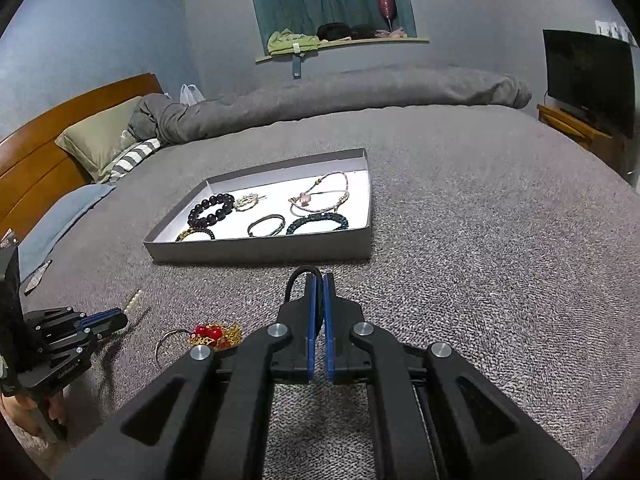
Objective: Organize jewelry
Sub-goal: 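Carry the hair pin and hair tie into the tray and open both tools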
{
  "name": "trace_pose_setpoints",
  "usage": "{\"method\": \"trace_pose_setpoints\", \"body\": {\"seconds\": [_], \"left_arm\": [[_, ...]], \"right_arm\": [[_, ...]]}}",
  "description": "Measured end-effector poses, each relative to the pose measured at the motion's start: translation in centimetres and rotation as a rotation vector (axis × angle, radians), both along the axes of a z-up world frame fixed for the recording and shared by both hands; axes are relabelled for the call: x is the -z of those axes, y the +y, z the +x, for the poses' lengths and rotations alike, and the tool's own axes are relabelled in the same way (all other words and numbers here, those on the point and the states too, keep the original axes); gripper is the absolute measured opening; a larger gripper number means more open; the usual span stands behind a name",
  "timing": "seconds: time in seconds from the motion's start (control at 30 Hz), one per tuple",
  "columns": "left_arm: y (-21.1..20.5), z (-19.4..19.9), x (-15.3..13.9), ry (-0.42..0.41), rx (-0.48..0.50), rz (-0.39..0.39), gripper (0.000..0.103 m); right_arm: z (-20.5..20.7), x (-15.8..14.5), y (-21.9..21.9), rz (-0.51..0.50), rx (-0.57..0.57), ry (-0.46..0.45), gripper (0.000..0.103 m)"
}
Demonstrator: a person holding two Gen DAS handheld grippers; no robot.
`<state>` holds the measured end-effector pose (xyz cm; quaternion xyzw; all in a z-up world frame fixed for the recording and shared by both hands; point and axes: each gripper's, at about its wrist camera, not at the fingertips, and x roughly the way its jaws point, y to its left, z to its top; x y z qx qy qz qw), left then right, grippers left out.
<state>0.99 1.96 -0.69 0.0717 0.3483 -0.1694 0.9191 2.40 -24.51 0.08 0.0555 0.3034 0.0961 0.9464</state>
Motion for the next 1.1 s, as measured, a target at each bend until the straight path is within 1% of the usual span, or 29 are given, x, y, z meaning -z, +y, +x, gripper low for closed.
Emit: {"method": "trace_pose_setpoints", "body": {"seconds": [0.17,0.27,0.33,0.4,0.53,0.6,0.73,0.9,1.03,1.1], "left_arm": [[-0.3,0.6,-1.1,-0.012,0.012,-0.002,0.005],[-0.3,1.5,-2.1,-0.008,0.032,-0.025,0.005],[-0.6,2.2,-2.7,-0.015,0.046,-0.021,0.005],[-0.9,3.4,-3.5,-0.023,0.058,-0.015,0.005],[-1.8,6.2,-4.3,-0.04,0.063,0.004,0.005],[-2.3,7.7,-4.5,-0.034,0.068,-0.001,0.005],[-3.1,11.4,-4.2,-0.01,0.062,-0.025,0.005],[-4.1,15.4,-2.9,0.022,0.038,-0.029,0.005],[-4.2,17.8,-1.7,0.072,0.012,-0.049,0.006],[-4.4,18.7,-1.2,0.084,0.002,-0.043,0.006]], "right_arm": [[0.8,-0.4,-0.3,0.023,-0.006,0.016,0.004],[1.3,-1.2,0.0,0.001,-0.014,-0.005,0.004],[1.8,-1.9,0.3,-0.018,-0.021,-0.022,0.004],[2.7,-2.6,0.8,-0.036,-0.026,-0.039,0.004],[5.2,-4.0,1.5,-0.031,-0.041,-0.061,0.004],[6.4,-4.5,2.1,-0.033,-0.046,-0.073,0.004],[9.6,-4.8,3.4,-0.024,-0.057,-0.074,0.004],[13.6,-4.2,4.8,-0.02,-0.048,-0.059,0.004],[16.5,-3.1,5.9,-0.021,-0.038,-0.019,0.004],[17.5,-2.4,6.3,-0.006,-0.041,0.005,0.004]]}}
